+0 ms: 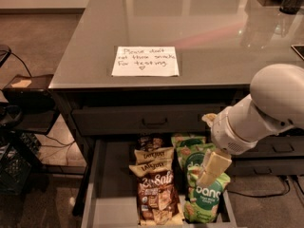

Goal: Pick brown chip bag from middle drawer and place on counter

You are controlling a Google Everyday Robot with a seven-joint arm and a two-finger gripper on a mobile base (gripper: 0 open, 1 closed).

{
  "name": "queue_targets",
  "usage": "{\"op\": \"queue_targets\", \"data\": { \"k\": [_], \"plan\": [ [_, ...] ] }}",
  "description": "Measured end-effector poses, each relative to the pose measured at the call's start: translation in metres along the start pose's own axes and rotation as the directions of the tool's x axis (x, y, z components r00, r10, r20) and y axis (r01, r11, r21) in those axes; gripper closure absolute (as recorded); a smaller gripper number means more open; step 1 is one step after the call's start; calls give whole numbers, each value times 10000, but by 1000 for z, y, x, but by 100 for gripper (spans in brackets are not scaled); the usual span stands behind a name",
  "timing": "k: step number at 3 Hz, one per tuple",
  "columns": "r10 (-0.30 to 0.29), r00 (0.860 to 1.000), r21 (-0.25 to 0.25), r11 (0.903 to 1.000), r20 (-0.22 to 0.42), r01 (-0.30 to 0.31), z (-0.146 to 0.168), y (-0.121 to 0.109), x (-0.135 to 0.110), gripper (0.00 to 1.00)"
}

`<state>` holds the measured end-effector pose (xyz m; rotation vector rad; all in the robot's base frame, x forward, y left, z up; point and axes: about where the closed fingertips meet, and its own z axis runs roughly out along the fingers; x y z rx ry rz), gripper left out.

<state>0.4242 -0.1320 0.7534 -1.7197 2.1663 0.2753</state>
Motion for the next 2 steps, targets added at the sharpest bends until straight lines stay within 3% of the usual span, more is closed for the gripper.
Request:
{"op": "queue_targets", "data": {
  "k": [1,2],
  "plan": [
    [1,10000,-4,10000,2,-1,0,0,0,0],
    [149,9996,-414,9990,235,-139,31,7,15,0]
  ]
}}
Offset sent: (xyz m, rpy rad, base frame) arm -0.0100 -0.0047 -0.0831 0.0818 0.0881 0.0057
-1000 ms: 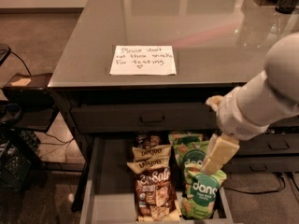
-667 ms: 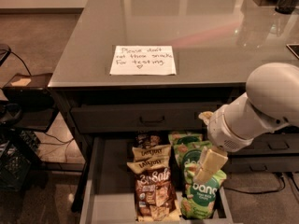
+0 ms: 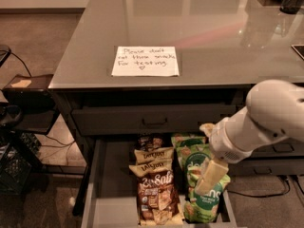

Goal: Pick brown chip bag from middle drawer and place on counter

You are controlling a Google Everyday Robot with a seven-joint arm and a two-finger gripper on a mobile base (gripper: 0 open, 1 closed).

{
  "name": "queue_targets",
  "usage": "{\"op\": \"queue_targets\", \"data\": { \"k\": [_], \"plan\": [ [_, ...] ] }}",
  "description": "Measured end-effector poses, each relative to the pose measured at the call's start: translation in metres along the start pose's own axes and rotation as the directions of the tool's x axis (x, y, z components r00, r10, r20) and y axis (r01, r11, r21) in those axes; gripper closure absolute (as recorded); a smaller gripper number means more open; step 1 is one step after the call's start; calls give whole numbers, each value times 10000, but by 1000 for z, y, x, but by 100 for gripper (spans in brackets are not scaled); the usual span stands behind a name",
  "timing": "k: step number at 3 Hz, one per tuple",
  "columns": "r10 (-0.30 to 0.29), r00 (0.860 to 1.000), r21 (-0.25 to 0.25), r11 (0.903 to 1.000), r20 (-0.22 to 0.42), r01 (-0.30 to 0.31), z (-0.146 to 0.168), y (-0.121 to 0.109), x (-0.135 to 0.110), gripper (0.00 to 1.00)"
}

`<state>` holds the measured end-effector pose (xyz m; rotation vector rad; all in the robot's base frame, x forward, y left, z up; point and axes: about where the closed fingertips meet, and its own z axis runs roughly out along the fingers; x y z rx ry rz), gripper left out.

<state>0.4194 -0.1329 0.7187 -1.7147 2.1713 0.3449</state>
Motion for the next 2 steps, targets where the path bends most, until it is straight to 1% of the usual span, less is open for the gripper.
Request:
{"op": "queue_targets", "data": {
  "k": [1,2],
  "plan": [
    [160,9991,-542,9984,380,-139,52,9,16,0],
    [368,9950,-919,9954,928,-282,101,15,23,0]
  ]
}}
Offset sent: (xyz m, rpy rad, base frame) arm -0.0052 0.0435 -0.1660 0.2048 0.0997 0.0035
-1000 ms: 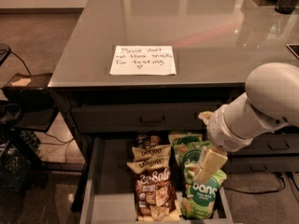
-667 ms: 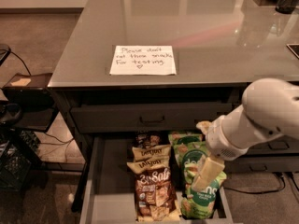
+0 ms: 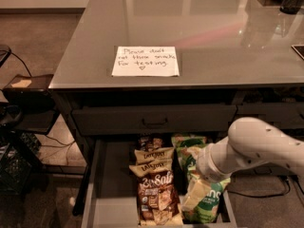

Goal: Pick brown chip bag from middle drawer and place on counter

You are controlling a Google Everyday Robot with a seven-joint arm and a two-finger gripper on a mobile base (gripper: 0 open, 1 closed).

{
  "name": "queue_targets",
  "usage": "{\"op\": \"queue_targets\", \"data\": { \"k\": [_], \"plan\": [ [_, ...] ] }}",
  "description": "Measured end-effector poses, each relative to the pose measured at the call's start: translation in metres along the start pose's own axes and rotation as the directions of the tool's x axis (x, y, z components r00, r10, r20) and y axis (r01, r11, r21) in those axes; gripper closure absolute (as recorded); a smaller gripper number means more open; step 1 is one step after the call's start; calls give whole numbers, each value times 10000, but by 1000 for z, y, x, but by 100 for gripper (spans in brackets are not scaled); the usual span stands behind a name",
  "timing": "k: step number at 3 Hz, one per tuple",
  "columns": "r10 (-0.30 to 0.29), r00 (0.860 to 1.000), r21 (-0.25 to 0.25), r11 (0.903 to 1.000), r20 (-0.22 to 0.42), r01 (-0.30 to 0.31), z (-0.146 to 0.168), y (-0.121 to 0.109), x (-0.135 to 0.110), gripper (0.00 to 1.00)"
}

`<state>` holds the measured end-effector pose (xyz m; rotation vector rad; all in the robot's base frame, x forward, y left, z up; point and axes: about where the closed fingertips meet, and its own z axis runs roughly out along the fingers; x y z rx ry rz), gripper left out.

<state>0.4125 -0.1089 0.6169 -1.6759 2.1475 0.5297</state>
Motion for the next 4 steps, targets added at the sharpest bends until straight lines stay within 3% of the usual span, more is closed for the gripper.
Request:
{"op": "queue_targets", "data": {
  "k": [1,2,3,4],
  "plan": [
    [102,9973,-142,9999,722,-92,44,0,-2,0],
    [79,9909,-60,10000,1342,-72,78,-3,-20,0],
    [50,9906,4,10000,1365,-51,81,-4,-18,0],
    [-459,9841,369,9985,1714,402,97,-16,-16,0]
  ]
}}
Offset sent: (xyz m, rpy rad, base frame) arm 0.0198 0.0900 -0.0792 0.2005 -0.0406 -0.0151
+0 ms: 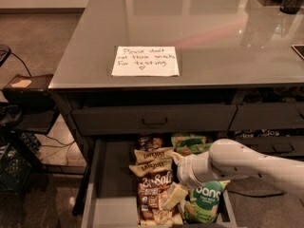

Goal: Pick brown chip bag from middle drawer and place on counter

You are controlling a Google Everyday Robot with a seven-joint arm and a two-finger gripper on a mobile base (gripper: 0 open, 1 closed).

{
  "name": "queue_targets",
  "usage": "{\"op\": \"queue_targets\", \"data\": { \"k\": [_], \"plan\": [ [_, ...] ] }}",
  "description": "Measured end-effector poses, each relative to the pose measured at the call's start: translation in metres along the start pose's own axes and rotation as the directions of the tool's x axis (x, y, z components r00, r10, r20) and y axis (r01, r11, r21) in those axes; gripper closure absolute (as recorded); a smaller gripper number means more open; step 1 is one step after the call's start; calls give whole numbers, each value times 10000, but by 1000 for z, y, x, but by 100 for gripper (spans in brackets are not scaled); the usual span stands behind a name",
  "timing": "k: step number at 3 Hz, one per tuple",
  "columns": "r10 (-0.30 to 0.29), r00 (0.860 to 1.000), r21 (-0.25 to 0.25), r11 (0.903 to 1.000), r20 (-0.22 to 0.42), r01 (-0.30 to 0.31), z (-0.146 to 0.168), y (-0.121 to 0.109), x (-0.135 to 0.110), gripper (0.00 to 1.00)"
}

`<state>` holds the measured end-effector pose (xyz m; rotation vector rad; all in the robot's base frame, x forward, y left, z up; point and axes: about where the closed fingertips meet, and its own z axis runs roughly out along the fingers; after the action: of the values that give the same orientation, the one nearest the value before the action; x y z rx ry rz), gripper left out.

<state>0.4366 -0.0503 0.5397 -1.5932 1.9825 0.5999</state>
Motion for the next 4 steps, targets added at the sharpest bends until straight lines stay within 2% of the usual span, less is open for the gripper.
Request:
{"op": "queue_targets", "data": {
  "k": [1,2,3,4],
  "plan": [
    [-632,9973,157,9979,364,626,17,-12,-1,0],
    [-1247,9912,204,9921,444,1239,35,-21,-4,0],
    [-1714,9851,213,9850,119,1711,51,-29,-3,0],
    [-1873,9820,183,9820,-251,1878,62,-37,4,0]
  ]
}}
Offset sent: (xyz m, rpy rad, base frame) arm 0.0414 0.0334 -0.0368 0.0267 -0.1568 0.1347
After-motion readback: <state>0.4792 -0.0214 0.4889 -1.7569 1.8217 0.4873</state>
